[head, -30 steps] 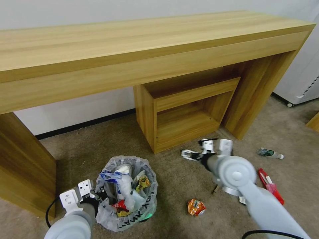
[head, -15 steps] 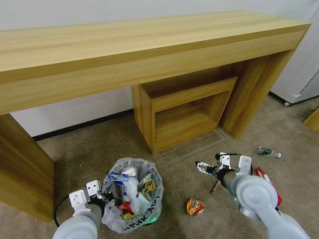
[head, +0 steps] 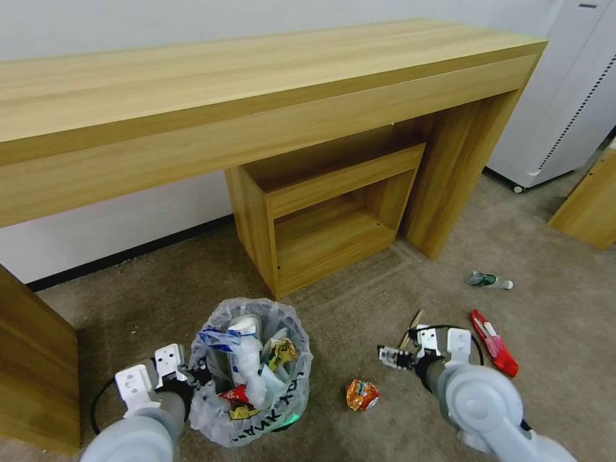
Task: Pick up the trash bin and place the garbage on the floor into it.
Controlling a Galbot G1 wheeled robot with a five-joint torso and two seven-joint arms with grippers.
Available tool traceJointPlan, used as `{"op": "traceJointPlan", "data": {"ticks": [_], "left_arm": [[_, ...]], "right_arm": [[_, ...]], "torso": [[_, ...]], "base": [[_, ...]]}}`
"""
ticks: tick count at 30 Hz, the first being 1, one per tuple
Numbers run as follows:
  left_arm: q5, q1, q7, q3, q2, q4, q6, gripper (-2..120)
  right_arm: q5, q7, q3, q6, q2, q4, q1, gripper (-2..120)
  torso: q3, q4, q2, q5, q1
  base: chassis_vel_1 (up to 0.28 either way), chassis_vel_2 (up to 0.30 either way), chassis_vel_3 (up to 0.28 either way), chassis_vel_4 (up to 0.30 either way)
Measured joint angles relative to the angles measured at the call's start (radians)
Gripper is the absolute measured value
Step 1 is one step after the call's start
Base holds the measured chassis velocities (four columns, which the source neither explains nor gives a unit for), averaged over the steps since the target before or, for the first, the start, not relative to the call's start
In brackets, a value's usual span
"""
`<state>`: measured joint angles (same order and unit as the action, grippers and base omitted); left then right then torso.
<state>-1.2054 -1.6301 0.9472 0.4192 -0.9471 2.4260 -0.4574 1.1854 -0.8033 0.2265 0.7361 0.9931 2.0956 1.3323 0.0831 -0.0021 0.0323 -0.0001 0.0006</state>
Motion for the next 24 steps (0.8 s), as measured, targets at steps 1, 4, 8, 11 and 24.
{"op": "traceJointPlan", "data": {"ticks": [1, 4, 8, 11, 24], "left_arm": [[0.000, -0.001, 0.001, 0.001, -0.001, 0.001, 0.001, 1], [0.023, -0.007, -0.002, -0.007, -0.019, -0.005, -0.001, 1], [0.059, -0.010, -0.009, -0.029, -0.046, -0.026, -0.004, 1], [0.072, -0.013, -0.012, -0.037, -0.054, -0.033, -0.004, 1], [0.082, -0.005, -0.013, -0.051, -0.048, -0.054, 0.006, 1]], "right_arm": [[-0.002, 0.000, -0.008, 0.000, 0.003, -0.010, -0.004, 100], [-0.010, -0.002, -0.042, 0.000, 0.017, -0.065, -0.029, 100], [-0.038, -0.001, -0.067, 0.000, 0.033, -0.152, -0.062, 100], [-0.048, -0.004, -0.075, 0.000, 0.044, -0.192, -0.074, 100], [-0.131, 0.030, -0.151, -0.016, 0.156, -0.377, -0.135, 100]], "torso": [[0.000, 0.0000, 0.000, 0.0000, 0.000], [0.000, -0.0001, 0.000, 0.0001, 0.000], [0.000, -0.0001, 0.000, -0.0001, 0.000], [0.000, -0.0002, 0.000, 0.0001, 0.000], [0.000, -0.0001, 0.000, 0.0000, 0.000]], "base": [[0.000, 0.000, 0.000, 0.000], [0.000, 0.000, 0.000, 0.000], [0.000, 0.000, 0.000, 0.000], [0.000, 0.000, 0.000, 0.000], [0.000, 0.000, 0.000, 0.000]]}}
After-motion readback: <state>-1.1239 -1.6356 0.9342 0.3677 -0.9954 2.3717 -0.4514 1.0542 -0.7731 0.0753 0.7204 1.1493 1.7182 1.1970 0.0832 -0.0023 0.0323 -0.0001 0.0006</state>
